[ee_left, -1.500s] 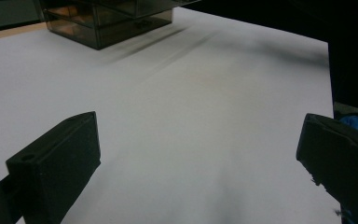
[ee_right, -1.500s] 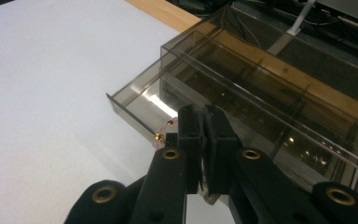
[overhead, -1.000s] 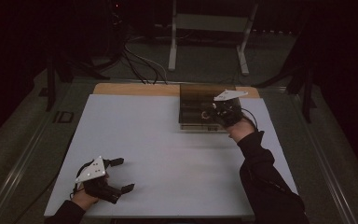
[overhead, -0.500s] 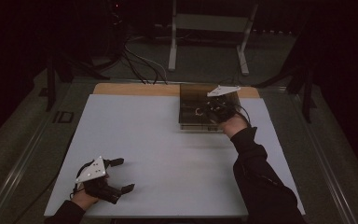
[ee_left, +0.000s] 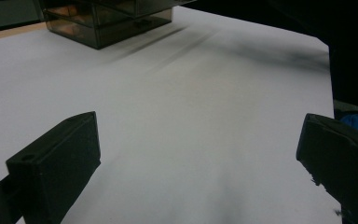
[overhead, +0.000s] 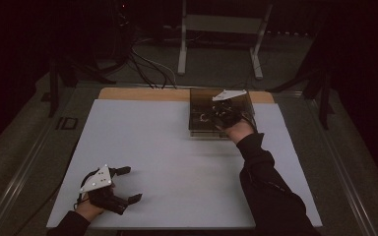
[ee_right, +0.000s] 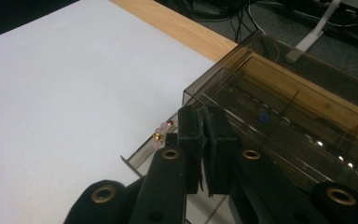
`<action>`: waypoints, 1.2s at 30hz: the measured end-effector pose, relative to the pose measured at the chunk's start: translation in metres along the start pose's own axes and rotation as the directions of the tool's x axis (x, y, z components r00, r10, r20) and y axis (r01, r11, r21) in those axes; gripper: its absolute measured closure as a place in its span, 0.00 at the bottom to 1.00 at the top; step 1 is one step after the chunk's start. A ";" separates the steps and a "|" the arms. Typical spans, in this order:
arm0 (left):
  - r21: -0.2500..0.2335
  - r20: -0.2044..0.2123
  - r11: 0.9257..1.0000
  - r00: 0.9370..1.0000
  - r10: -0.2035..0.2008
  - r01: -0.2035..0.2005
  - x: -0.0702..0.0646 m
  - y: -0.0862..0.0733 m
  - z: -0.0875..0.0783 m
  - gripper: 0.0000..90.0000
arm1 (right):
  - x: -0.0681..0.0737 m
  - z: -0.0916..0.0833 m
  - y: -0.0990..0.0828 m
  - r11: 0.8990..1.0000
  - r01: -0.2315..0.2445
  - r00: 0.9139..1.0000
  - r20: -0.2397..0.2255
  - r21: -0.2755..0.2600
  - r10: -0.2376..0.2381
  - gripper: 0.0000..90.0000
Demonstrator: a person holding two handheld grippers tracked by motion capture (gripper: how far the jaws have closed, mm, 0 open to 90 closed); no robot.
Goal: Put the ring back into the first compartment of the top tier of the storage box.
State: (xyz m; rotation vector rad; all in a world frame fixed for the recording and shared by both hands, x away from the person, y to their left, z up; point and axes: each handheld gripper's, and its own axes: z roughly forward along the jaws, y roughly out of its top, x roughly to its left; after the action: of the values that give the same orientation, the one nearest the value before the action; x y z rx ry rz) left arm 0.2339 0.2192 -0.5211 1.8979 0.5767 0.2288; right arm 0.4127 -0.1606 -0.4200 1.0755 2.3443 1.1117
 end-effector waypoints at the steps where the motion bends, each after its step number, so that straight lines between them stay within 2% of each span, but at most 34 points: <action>1: -0.001 0.001 1.000 1.000 -0.001 0.001 0.000 0.000 0.000 0.01 | 0.001 0.002 0.000 1.000 0.001 1.000 0.000 0.004 -0.001 0.96; 16: 0.001 0.000 1.000 1.000 -0.001 0.001 0.000 0.000 0.000 0.01 | 0.002 0.017 -0.004 1.000 -0.006 1.000 -0.002 0.026 0.006 0.96; 19: 0.000 0.000 1.000 1.000 -0.001 0.001 0.001 0.000 0.000 0.01 | -0.001 0.021 -0.005 0.999 -0.025 1.000 -0.009 0.023 0.025 0.83; 20: 0.000 0.000 1.000 1.000 -0.001 0.001 0.001 0.000 0.000 0.01 | -0.001 0.021 -0.005 0.999 -0.025 1.000 -0.009 0.023 0.025 0.83; 24: 0.000 0.000 1.000 1.000 -0.003 0.003 0.001 -0.001 0.000 0.01 | 0.000 0.020 -0.003 0.999 -0.020 1.000 -0.016 0.025 0.020 0.63; 27: 0.000 0.001 1.000 1.000 -0.004 0.004 0.001 -0.001 0.000 0.01 | 0.003 0.018 -0.002 1.000 -0.009 1.000 -0.025 0.028 0.010 0.54; 32: 0.000 0.000 1.000 1.000 -0.003 0.003 0.001 -0.001 0.000 0.01 | 0.006 0.015 0.000 0.999 -0.022 0.999 -0.049 0.025 0.024 0.43; 36: 0.001 0.000 1.000 1.000 0.000 0.000 0.001 -0.001 0.000 0.01 | 0.006 0.013 0.002 0.999 -0.022 0.999 -0.047 0.034 0.023 0.25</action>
State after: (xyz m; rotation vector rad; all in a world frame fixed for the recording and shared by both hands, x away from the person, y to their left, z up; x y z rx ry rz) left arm 0.2345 0.2197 -0.5218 1.8986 0.5774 0.2287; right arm 0.4174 -0.1486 -0.4267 1.1015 2.4005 1.1217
